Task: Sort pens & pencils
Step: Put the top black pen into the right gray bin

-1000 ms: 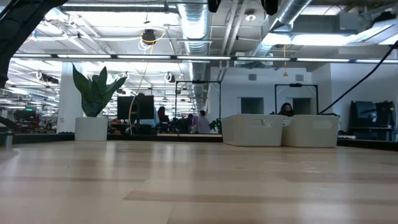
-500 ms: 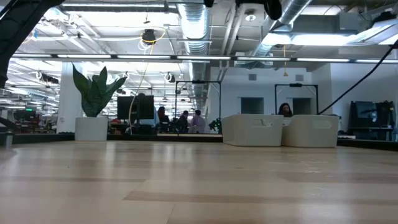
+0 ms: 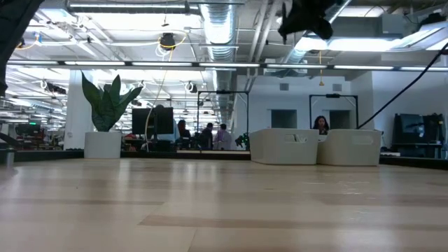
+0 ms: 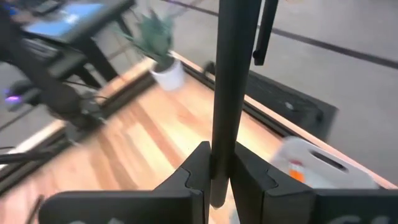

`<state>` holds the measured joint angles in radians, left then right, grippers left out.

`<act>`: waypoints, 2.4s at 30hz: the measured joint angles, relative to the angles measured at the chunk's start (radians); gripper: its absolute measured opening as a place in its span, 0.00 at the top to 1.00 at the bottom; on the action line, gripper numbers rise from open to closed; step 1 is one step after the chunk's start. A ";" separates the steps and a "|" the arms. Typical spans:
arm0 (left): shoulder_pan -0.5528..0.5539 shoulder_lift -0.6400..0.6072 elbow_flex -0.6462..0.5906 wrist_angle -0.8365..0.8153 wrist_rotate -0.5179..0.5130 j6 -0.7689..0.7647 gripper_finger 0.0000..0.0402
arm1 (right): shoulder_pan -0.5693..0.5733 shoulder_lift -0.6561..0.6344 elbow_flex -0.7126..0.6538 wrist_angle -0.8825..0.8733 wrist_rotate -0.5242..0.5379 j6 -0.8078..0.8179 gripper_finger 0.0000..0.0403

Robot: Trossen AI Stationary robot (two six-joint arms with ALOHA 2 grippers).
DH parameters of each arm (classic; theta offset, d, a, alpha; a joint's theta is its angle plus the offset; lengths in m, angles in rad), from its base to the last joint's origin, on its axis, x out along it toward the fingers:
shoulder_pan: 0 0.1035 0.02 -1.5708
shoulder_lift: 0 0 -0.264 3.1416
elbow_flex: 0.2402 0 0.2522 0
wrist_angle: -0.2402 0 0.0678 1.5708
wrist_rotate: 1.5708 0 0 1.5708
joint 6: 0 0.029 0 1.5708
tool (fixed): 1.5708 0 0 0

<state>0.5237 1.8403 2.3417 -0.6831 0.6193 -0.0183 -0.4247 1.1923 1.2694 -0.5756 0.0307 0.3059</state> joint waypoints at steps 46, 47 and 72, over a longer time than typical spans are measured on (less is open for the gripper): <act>0.073 -0.833 -1.399 0.692 -0.398 -0.162 0.77 | -0.384 0.414 -0.001 -0.525 0.000 -0.105 0.83; 0.073 -0.833 -1.400 0.689 -0.398 -0.162 0.77 | -0.390 0.424 -0.001 -0.526 0.001 -0.106 0.83; 0.073 -0.833 -1.399 0.645 -0.399 -0.162 0.77 | -0.409 0.639 -0.002 -0.660 0.023 -0.314 0.83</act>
<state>0.5968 1.0077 0.9424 -0.0377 0.2207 -0.1802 -0.8337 1.8314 1.2678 -1.2353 0.0535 -0.0076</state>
